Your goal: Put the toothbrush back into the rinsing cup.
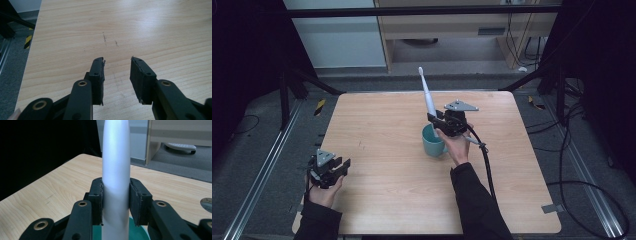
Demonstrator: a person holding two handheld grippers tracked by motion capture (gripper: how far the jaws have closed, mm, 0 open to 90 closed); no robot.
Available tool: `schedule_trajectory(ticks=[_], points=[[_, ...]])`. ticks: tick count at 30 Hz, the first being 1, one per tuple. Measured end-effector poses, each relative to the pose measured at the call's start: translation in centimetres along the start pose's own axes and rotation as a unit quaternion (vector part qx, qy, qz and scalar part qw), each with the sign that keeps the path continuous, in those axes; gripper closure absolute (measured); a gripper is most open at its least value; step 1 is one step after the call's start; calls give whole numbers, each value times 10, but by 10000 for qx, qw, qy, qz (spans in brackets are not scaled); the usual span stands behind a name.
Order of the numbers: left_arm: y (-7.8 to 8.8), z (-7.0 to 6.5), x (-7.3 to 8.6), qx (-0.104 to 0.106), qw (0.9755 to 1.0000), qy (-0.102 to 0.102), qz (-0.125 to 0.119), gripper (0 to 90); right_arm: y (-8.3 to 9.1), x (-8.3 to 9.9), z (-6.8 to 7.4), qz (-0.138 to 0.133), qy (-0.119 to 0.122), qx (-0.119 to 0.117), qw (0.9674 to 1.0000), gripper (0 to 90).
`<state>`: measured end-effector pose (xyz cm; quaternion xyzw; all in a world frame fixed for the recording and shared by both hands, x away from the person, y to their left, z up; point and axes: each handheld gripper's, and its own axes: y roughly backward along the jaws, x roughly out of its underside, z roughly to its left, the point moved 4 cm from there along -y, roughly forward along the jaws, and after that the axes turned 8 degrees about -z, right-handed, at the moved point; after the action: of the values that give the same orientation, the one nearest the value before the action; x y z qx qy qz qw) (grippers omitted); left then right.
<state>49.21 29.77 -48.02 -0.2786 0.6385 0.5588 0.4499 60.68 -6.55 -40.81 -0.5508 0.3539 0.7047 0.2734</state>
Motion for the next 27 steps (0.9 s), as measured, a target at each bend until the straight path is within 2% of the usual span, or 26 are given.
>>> schedule_trajectory(ticks=[12, 27], points=[[0, 0, 0, -12, 10000, -6, -3, 633, -7, 18, -1, 158, -3, 108, 9998, 663], [0, 0, 0, -26, 10000, -19, -7, 634, -10, 39, 2, 420, 148, 201, 9988, 662]])
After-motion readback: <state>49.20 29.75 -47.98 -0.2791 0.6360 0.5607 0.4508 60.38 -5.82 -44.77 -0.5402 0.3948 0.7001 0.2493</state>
